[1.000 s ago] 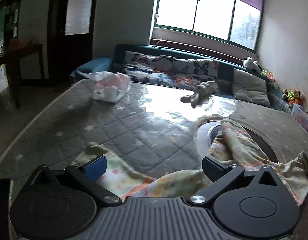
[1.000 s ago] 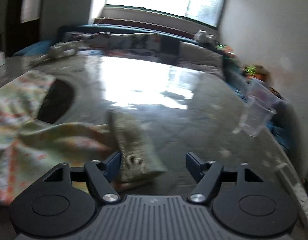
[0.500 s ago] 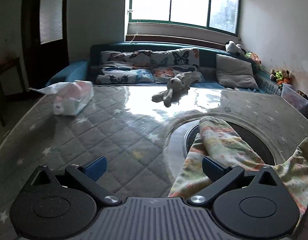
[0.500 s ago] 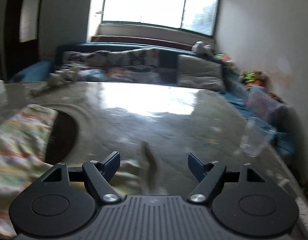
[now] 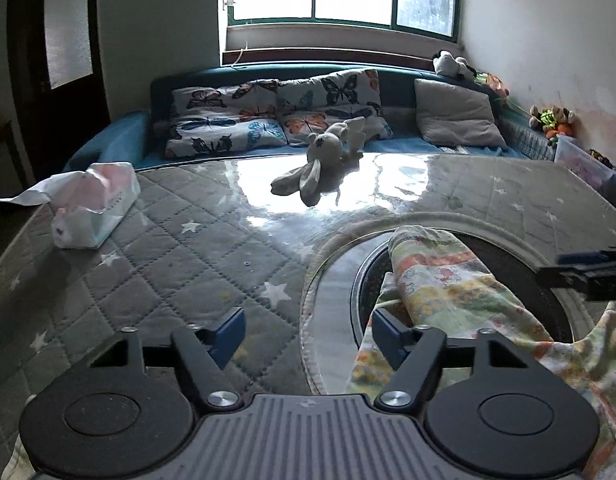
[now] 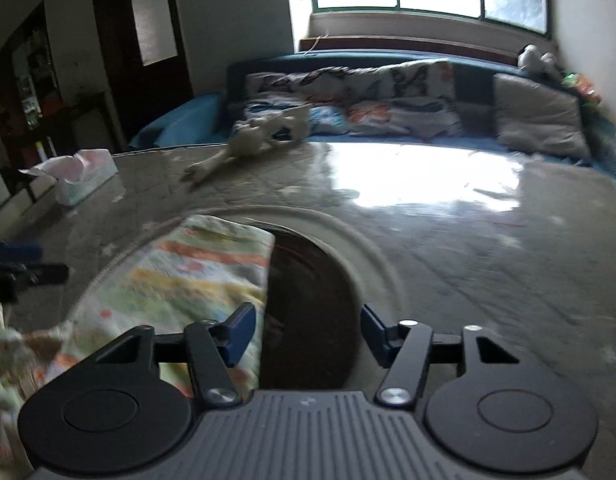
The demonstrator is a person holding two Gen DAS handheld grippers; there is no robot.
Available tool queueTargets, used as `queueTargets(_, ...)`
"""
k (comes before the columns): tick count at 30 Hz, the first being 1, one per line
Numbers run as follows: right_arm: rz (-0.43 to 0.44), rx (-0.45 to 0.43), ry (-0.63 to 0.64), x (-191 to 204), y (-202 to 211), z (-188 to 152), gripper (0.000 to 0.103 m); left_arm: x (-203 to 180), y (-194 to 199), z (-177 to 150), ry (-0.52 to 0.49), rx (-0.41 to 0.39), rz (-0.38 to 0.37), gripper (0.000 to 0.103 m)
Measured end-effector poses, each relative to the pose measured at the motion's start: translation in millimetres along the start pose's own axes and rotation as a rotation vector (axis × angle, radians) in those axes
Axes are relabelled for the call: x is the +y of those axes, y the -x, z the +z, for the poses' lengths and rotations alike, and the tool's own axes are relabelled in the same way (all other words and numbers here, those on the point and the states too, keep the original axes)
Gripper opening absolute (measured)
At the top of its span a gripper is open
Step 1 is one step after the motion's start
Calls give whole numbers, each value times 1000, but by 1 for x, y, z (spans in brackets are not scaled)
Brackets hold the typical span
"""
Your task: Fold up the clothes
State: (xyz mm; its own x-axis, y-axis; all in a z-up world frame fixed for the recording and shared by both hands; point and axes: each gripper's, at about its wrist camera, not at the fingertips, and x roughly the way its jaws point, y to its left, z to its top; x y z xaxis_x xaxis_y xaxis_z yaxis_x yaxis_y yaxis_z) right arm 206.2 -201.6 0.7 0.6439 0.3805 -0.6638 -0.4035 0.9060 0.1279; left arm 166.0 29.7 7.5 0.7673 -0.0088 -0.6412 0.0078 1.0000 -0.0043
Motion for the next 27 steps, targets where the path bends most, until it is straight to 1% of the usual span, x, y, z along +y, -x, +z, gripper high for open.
queueTargets(2, 22, 11, -2, 5, -15, 6, 53, 0, -5, 2, -7, 5, -12, 64)
queueTargets(5, 45, 26, 7, 12, -35, 13, 45, -1, -13, 4, -16, 16, -31, 60)
queueTargets(7, 56, 43, 2, 16, -51, 17, 42, -2, -17, 5, -26, 25, -40, 57)
queueTargets(8, 62, 49, 0, 17, -56, 19, 37, -3, -19, 6, -31, 28, -46, 57)
queueTargets(11, 67, 54, -5, 19, -66, 20, 32, -5, -23, 8, -43, 32, -60, 57)
queueTargets(13, 69, 53, -11, 18, -68, 21, 21, -7, -27, 9, -49, 35, -69, 57)
queueTargets(14, 72, 53, -13, 17, -68, 21, 11, -8, -29, 10, -52, 38, -73, 57)
queueTargets(17, 75, 47, -7, 17, -65, 21, 4, -9, -35, 11, -58, 50, -79, 57)
queueTargets(18, 64, 36, -2, 17, -62, 21, 2, -10, -37, 12, -59, 54, -80, 57)
queueTargets(22, 15, -29, 1, 14, -44, 23, 1, -14, -42, 15, -69, 68, -89, 56)
queueTargets(24, -26, -62, 7, 9, -32, 23, 0, -18, -43, 16, -80, 69, -91, 56)
queueTargets(26, -67, -87, 11, 1, -21, 23, 0, -21, -43, 17, -91, 71, -96, 56)
queueTargets(27, -64, -81, -1, -3, -18, 24, 0, -22, -44, 18, -97, 72, -97, 56)
